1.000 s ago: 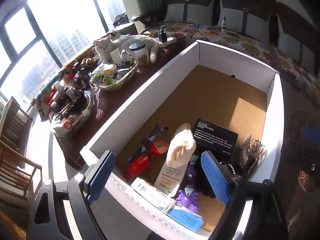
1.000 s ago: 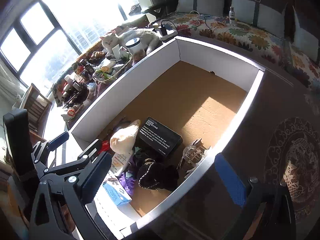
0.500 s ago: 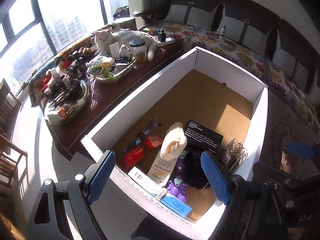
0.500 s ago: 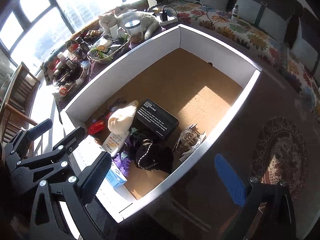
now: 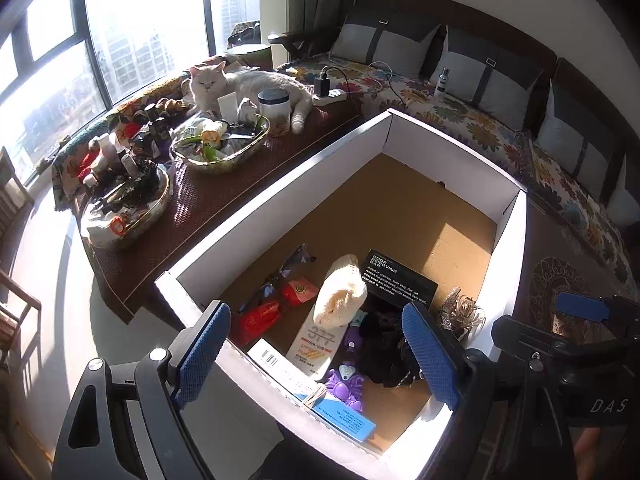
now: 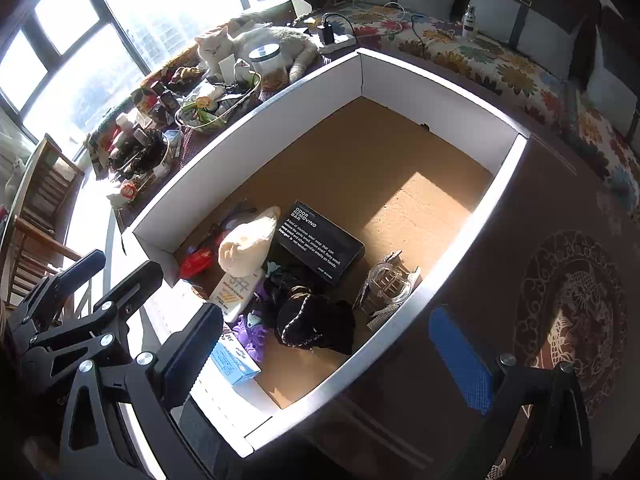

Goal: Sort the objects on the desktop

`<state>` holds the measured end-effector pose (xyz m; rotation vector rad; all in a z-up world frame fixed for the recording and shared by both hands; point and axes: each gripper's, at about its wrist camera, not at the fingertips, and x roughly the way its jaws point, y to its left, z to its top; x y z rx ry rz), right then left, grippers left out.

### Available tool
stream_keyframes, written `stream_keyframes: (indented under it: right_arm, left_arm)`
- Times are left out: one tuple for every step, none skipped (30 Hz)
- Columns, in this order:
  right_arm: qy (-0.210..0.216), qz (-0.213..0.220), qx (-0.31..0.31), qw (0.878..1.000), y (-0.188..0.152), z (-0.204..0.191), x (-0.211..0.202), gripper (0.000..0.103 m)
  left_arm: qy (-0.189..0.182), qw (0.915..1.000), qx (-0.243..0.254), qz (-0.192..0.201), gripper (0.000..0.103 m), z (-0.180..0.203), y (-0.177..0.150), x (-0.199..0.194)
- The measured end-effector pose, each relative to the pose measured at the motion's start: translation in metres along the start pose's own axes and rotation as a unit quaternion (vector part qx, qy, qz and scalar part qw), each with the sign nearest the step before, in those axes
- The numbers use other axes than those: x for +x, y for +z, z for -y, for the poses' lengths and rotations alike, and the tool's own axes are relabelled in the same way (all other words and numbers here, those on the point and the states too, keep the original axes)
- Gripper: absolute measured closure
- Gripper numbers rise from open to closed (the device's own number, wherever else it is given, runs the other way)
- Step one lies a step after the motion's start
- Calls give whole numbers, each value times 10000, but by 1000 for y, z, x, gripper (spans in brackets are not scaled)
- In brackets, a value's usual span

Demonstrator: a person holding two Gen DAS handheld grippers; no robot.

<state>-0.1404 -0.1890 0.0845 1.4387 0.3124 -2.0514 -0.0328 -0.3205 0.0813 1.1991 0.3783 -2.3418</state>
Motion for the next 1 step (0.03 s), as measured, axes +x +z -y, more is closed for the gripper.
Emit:
stream_keyframes:
  right_arm:
    - [11, 14, 3, 10000, 1, 1, -1, 0]
  left_arm:
    - [10, 10000, 10, 32, 15, 0, 1, -2]
